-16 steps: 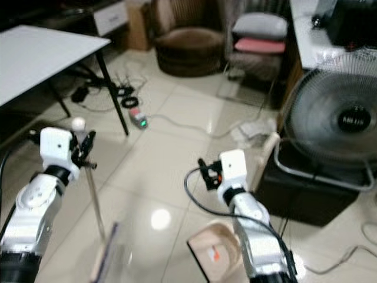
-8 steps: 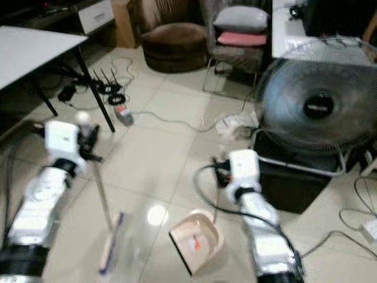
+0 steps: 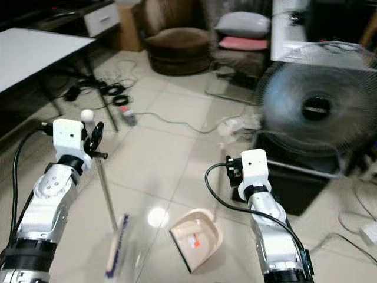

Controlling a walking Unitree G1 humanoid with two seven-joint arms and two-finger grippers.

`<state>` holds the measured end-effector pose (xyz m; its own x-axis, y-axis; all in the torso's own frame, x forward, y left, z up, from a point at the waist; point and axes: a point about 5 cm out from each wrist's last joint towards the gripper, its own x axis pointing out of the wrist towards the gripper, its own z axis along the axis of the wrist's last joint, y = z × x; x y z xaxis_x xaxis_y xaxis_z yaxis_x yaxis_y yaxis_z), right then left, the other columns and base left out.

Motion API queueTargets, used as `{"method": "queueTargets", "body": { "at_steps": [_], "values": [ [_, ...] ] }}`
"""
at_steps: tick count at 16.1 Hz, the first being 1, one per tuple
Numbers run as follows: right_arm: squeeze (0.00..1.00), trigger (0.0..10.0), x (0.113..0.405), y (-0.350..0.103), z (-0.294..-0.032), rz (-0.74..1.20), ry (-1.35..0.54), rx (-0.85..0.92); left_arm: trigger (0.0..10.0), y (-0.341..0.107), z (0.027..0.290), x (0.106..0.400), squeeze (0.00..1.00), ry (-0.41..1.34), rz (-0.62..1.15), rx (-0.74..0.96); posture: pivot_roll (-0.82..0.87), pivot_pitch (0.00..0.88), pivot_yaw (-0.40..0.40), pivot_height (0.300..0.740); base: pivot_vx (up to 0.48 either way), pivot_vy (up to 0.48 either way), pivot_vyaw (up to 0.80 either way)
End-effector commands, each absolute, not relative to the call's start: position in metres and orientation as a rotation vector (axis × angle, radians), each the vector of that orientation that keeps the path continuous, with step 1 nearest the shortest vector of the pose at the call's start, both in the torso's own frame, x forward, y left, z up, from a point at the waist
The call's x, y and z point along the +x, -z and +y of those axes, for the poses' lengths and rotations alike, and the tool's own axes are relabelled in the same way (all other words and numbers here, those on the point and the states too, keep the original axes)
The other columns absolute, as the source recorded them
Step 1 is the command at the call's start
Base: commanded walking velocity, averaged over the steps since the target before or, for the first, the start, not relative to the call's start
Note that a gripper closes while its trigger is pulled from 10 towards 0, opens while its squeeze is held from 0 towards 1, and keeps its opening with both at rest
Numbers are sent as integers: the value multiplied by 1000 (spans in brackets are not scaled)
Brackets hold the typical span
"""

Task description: Sweep floor

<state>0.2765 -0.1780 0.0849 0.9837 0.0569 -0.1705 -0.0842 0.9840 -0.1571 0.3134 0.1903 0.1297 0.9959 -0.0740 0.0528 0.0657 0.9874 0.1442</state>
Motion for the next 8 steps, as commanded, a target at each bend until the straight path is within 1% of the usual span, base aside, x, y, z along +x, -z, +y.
{"method": "queueTargets", "body": {
  "at_steps": [1,8],
  "values": [
    [0,10000,281,-90,-174,143,-87,-178,10000,-136,193,318,0,47,-76,153,-190,0,80,740,0,-480,800],
    [0,10000,279,-86,-169,164,-123,-167,10000,-135,192,319,0,36,-69,155,-191,0,76,740,0,-480,800]
  ]
}}
